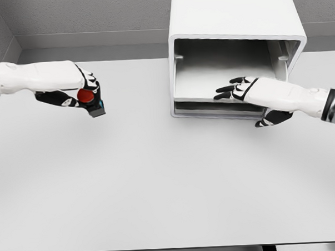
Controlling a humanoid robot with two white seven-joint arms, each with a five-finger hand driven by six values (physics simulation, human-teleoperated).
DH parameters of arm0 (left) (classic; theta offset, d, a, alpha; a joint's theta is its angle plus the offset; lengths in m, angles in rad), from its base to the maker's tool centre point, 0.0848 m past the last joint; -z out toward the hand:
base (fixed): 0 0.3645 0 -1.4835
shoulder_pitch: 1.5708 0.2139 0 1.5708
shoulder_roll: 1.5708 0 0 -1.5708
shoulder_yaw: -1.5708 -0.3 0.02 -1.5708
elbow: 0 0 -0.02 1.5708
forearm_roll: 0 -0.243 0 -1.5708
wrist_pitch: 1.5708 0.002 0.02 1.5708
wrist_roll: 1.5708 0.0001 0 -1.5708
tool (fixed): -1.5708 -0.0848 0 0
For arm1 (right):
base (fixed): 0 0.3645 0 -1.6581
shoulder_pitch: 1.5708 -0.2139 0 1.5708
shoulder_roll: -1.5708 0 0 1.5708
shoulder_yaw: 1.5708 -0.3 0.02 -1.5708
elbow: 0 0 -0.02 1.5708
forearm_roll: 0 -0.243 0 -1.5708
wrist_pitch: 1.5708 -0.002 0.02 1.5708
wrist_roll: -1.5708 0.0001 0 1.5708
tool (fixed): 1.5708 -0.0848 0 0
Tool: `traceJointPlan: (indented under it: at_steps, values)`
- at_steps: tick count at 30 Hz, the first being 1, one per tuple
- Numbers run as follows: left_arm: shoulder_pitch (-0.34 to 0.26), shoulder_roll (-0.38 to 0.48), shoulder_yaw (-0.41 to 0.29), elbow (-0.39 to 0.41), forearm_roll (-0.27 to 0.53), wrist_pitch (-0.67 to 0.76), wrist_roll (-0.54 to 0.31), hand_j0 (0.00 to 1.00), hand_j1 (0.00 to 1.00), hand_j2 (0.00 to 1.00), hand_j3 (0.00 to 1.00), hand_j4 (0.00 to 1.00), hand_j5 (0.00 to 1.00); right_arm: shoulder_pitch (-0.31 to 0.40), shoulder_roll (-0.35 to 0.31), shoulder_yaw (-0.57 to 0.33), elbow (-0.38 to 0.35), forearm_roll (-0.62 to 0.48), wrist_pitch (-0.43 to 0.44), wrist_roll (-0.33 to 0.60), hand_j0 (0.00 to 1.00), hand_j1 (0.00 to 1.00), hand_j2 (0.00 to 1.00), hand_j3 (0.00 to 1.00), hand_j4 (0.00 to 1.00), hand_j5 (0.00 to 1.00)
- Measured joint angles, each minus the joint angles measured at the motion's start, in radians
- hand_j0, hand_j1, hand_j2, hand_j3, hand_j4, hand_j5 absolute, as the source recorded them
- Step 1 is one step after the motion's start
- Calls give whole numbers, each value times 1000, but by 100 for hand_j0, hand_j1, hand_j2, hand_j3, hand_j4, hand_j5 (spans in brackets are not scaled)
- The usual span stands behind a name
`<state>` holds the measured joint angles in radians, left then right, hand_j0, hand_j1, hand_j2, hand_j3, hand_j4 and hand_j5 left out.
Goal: Slide open multi-storey tabletop storage cabinets and put open load switch and slide close multi-storey tabletop storage cabinets
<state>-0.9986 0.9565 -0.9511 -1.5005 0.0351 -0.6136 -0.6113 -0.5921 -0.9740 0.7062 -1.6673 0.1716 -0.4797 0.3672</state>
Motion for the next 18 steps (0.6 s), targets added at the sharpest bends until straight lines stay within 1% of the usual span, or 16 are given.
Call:
traceJointPlan:
  at_steps: [6,8,13,18]
  values:
    - [-3,-3,0,-55,3,0,0,45,45,45,45,45,45,29,-12,-14,-11,-4,-49,0,100,100,100,100,100,100]
    - [-6,-3,0,-72,4,0,0,45,45,45,45,45,45,72,-14,-40,-11,-7,-66,-2,100,100,100,100,100,100]
    - [-14,-6,0,-98,4,0,0,45,45,45,45,45,45,86,-14,-70,-16,-4,-117,2,100,100,100,100,100,100]
    - [-14,-8,1,-116,5,0,0,45,45,45,45,45,45,106,-14,-87,-19,-3,-130,1,100,100,100,100,100,100]
